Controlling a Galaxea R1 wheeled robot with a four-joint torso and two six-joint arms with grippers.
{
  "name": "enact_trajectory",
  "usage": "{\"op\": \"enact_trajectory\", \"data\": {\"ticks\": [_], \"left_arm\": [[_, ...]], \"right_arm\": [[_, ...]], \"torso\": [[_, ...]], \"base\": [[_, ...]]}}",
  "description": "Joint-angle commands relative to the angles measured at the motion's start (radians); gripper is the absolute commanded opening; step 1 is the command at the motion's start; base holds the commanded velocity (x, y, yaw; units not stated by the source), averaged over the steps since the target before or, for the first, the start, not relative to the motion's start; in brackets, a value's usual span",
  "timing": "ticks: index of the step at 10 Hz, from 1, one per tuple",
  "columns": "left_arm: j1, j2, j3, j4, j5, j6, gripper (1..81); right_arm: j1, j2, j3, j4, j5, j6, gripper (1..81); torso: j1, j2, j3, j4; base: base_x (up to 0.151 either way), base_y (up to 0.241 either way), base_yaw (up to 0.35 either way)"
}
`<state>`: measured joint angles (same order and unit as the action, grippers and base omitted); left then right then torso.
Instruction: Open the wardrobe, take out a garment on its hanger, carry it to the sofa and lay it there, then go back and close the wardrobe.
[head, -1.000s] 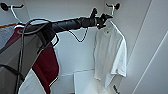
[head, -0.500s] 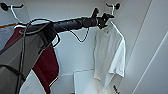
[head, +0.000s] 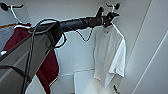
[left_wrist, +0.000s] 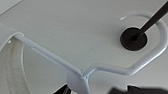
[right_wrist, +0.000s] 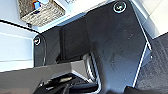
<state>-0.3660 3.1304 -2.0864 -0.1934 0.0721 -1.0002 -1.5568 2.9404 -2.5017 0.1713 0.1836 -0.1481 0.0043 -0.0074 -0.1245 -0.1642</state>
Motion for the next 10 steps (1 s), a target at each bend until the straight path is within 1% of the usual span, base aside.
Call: {"op": "enact_trajectory", "data": {"ticks": [1,2,3,8,9,10], "left_arm": [[-0.182,-0.002,-0.012,0.022,-0.032,-0.005,81.1],[-0.176,0.002,-0.009,0.023,-0.057,-0.005,81.1],[-0.167,0.004,-0.003,0.023,-0.066,-0.005,81.1],[-0.165,-0.007,0.060,0.029,-0.080,-0.005,81.1],[-0.165,-0.007,0.066,0.032,-0.084,-0.003,1.0],[-0.164,-0.010,0.072,0.034,-0.087,-0.003,1.0]], "right_arm": [[0.033,-0.007,0.011,0.007,-0.059,0.002,81.1],[0.036,-0.007,0.012,0.007,-0.059,0.002,81.1],[0.033,-0.008,0.012,0.007,-0.059,0.002,81.1],[0.033,-0.016,0.017,0.008,-0.059,0.007,81.1],[0.033,-0.016,0.017,0.008,-0.059,0.007,81.1],[0.031,-0.016,0.017,0.008,-0.059,0.007,81.1]], "torso": [[0.000,0.000,0.000,0.000],[0.000,0.000,0.000,0.000],[0.000,0.000,0.000,0.000],[0.000,0.000,0.000,0.000],[0.000,0.000,0.000,0.000],[0.000,0.000,0.000,0.000]], "base": [[0.000,0.000,0.000],[0.000,0.000,0.000],[0.000,0.000,0.000],[0.000,0.000,0.000],[0.000,0.000,0.000],[0.000,0.000,0.000]]}}
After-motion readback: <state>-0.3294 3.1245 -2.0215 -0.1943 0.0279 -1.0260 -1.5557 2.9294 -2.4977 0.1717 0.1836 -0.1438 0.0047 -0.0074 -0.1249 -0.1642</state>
